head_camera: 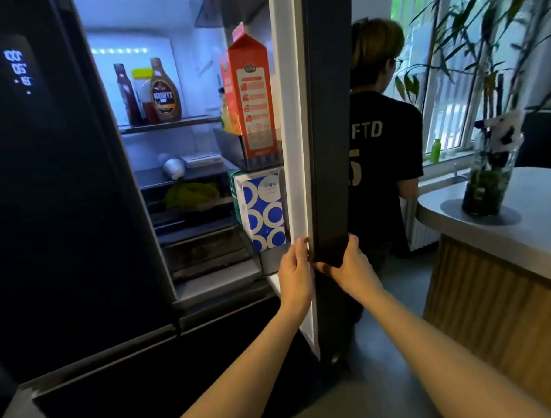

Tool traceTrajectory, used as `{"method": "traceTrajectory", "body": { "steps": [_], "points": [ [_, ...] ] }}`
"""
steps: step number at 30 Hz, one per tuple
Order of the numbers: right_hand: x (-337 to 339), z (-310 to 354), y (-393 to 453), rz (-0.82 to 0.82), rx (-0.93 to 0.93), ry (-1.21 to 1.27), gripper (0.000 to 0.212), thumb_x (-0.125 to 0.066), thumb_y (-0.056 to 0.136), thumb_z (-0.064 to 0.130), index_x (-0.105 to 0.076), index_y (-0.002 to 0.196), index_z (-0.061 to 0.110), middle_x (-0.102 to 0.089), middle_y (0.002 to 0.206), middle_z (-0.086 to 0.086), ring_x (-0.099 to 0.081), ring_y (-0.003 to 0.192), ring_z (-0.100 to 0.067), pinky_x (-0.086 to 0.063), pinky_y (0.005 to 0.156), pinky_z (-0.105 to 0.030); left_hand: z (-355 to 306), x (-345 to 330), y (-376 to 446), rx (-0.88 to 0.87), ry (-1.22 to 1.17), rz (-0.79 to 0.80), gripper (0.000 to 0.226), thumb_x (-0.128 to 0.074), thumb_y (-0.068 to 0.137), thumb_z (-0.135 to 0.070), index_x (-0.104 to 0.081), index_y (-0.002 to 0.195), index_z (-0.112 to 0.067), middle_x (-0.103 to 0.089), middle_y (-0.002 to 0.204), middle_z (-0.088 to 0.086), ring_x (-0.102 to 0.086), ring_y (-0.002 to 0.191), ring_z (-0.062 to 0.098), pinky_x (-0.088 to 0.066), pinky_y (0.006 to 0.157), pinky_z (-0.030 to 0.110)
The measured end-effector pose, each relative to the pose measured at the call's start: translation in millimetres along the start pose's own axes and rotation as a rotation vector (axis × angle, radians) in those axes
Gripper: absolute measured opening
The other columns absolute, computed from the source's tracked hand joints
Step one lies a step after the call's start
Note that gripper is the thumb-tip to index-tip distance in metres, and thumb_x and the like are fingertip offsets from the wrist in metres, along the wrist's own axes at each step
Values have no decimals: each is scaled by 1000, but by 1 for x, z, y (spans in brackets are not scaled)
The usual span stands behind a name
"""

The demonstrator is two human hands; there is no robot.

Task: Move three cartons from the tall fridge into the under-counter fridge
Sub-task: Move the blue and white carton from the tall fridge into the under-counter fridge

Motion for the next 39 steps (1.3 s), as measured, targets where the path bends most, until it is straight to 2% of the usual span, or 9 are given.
{"method": "traceTrajectory", "body": {
  "steps": [3, 6, 11, 16, 22, 27, 33, 36, 39],
  "points": [
    [10, -9, 8, 15, 2, 25, 96, -81, 85, 35, -20, 156, 15, -52, 146, -12, -55, 132, -30, -50, 105, -42, 0, -15, 4, 21, 21, 53, 33, -36, 109, -47, -65, 96, -36, -71, 103, -2, -67, 94, -1, -49, 81, 18],
    [18, -16, 15, 33, -7, 17, 93, -79, 88, 32, -19, 157, 14, -52, 147, -14, -55, 132, -30, -49, 106, -41, -4, -24, 5, 25, 25, 94, 34, -36, 109, -45, -62, 88, -40, -69, 83, -16, -63, 75, -17, -46, 63, 2],
    [22, -23, 19, 14, -27, 19, 93, -74, 92, 26, -12, 161, 14, -46, 152, -16, -50, 137, -32, -46, 111, -48, -9, -37, 1, 23, 29, 167, 34, -34, 110, -44, -61, 89, -46, -67, 78, -41, -61, 81, -25, -43, 64, -4],
    [26, -28, 18, -34, -24, 29, 89, -72, 94, 21, -13, 160, 16, -35, 158, -17, -44, 140, -34, -44, 111, -47, 0, -35, -3, 37, 43, 132, 32, -37, 108, -50, -58, 85, -45, -63, 84, -19, -62, 81, -7, -46, 72, 13],
    [58, 34, -7, -533, 361, -31, 45, -66, 90, 4, -48, 130, 12, -46, 131, -13, -55, 113, -26, -44, 80, -21, -19, -2, 5, -25, 25, 23, 24, -39, 108, -47, -60, 113, -38, -69, 108, -8, -68, 101, 6, -53, 84, 23],
    [10, 112, 5, -243, 606, 99, 30, -57, 99, 15, -45, 123, 25, -46, 114, 7, -58, 85, -1, -52, 64, -16, -57, 63, 38, -149, 42, -129, 26, -51, 107, -31, -58, 127, -16, -69, 112, 6, -70, 99, 15, -60, 81, 26],
    [-45, 146, 47, -69, 403, 79, 63, -58, 101, 19, -29, 156, 19, -39, 153, -10, -45, 138, -25, -48, 109, -40, -61, 112, 97, -115, 246, -157, 50, -64, 101, -25, -45, 146, -11, -61, 131, 9, -64, 113, 17, -56, 76, 16],
    [-57, 141, 75, -55, 194, 86, 60, -61, 99, 23, -35, 152, 14, -46, 150, -12, -52, 129, -27, -52, 99, -37, -53, 116, 124, -78, 323, -93, 63, -70, 97, -26, -40, 151, -13, -51, 143, 12, -57, 128, 24, -57, 97, 37],
    [-60, 139, 95, -74, 61, 75, 60, -57, 99, 24, -35, 152, 7, -50, 148, -15, -55, 127, -32, -49, 93, -38, -44, 113, 142, -77, 350, -37, 65, -74, 94, -24, -42, 149, -16, -47, 145, 12, -56, 130, 27, -57, 101, 47]
  ]
}}
Point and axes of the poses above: each hand's wrist, its own y-axis towards the middle knuckle, its own x-axis out of the back of the hand, z = x × y, the point moved 9 cm from there along y, towards the middle knuckle
